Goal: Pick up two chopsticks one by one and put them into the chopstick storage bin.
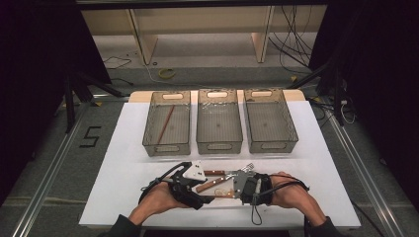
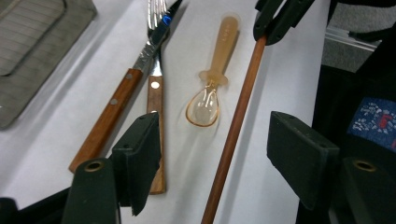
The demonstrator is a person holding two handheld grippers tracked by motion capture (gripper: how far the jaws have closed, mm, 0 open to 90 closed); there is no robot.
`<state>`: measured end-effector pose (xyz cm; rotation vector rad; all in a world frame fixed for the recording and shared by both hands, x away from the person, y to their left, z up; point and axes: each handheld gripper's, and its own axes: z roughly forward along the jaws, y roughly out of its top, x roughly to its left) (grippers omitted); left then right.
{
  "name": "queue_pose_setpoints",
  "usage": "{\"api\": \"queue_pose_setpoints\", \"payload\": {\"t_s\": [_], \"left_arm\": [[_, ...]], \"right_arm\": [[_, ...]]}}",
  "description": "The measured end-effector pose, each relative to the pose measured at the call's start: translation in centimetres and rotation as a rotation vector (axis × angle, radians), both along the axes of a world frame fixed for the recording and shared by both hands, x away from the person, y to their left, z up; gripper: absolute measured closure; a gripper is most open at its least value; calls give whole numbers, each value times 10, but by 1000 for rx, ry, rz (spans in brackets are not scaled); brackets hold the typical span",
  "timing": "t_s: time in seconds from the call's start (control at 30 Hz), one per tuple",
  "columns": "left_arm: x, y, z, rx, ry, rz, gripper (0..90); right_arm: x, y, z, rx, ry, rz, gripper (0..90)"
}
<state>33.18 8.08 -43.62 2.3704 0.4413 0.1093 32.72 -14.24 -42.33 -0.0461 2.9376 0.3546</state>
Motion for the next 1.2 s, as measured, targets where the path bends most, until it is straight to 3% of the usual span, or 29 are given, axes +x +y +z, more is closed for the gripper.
{"api": "queue_pose_setpoints", "payload": {"t_s": [0.47, 0.7, 1.2], "left_arm": [[-2, -12, -5, 95, 14, -52, 422], [-2, -16, -9, 149, 19, -76, 503], [-4, -22, -10, 184, 25, -122, 692]], "right_arm": [[-2, 4, 2, 3, -10, 10, 847], [-4, 6, 3, -4, -12, 17, 846], [-7, 8, 4, 0, -19, 40, 846]]}}
